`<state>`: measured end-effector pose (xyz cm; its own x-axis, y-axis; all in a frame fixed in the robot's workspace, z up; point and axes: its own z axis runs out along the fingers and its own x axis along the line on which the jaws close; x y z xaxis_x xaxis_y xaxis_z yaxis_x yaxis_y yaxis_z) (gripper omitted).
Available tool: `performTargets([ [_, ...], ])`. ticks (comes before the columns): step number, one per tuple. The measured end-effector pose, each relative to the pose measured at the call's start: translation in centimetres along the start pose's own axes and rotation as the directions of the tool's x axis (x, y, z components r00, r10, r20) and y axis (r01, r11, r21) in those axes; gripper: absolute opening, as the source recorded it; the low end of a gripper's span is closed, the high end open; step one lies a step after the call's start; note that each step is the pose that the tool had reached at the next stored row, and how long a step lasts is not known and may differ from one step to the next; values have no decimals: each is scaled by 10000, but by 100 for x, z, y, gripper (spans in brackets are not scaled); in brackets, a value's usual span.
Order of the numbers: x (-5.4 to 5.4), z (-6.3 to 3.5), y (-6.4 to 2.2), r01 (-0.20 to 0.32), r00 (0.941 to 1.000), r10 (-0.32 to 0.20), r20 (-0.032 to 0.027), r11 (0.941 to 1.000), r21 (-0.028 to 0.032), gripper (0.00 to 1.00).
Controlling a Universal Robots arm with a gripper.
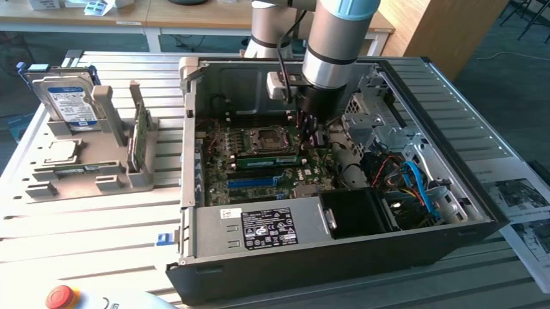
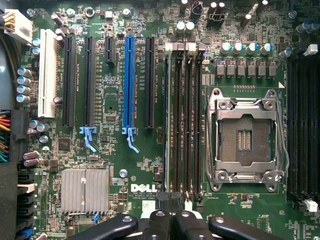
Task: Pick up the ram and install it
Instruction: 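Press down the ram until it locks into place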
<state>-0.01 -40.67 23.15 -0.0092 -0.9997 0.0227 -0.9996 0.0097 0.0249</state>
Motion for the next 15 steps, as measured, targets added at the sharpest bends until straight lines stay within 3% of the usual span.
performTargets([
  [15,-3,22,0,-1,10000,1,-3,10000,0,10],
])
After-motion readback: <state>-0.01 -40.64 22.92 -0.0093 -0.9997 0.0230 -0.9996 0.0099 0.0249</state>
